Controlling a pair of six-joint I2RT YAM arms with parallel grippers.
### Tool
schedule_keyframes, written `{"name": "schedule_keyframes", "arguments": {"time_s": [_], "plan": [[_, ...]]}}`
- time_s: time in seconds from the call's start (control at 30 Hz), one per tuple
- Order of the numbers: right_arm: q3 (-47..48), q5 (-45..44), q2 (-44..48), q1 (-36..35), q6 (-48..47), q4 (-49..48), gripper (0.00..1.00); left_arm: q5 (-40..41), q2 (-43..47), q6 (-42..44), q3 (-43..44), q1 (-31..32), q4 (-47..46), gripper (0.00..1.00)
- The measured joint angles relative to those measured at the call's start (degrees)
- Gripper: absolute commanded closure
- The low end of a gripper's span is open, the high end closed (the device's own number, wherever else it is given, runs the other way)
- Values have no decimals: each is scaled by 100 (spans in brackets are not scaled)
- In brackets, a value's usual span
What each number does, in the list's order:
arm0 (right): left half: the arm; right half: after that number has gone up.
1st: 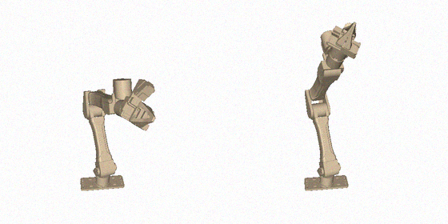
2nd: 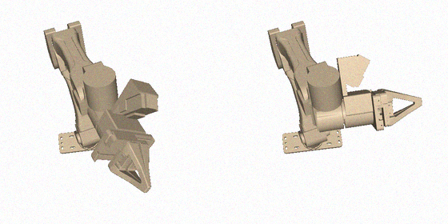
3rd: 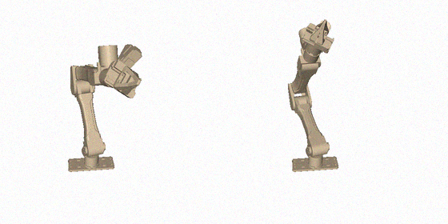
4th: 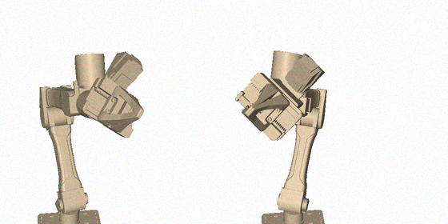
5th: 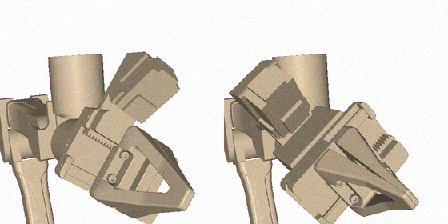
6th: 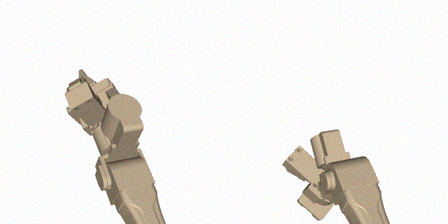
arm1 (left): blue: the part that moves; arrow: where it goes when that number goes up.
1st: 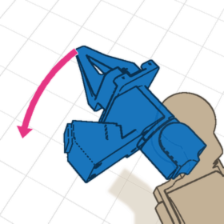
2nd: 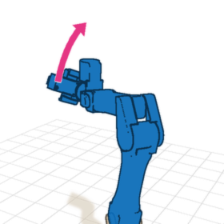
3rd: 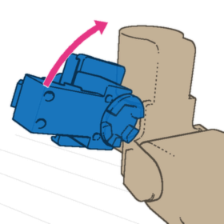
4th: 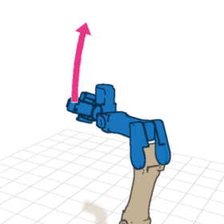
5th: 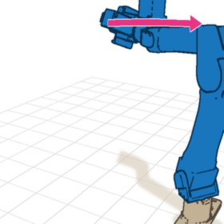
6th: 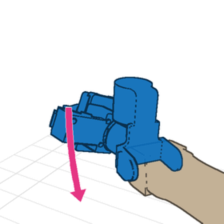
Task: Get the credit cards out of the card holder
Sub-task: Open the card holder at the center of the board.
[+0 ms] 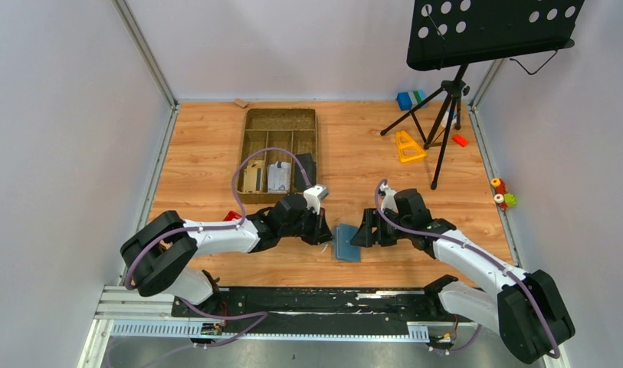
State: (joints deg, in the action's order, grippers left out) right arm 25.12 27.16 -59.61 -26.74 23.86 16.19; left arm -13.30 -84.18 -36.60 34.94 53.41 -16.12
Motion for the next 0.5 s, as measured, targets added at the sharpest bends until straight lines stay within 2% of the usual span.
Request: {"name": "schedule_keyframes", "arguments": {"time_s": [0.5], "plan": [[-87,354,-57,-50,407,-581,13,-256,323,-155,17,-31,125,100]]}}
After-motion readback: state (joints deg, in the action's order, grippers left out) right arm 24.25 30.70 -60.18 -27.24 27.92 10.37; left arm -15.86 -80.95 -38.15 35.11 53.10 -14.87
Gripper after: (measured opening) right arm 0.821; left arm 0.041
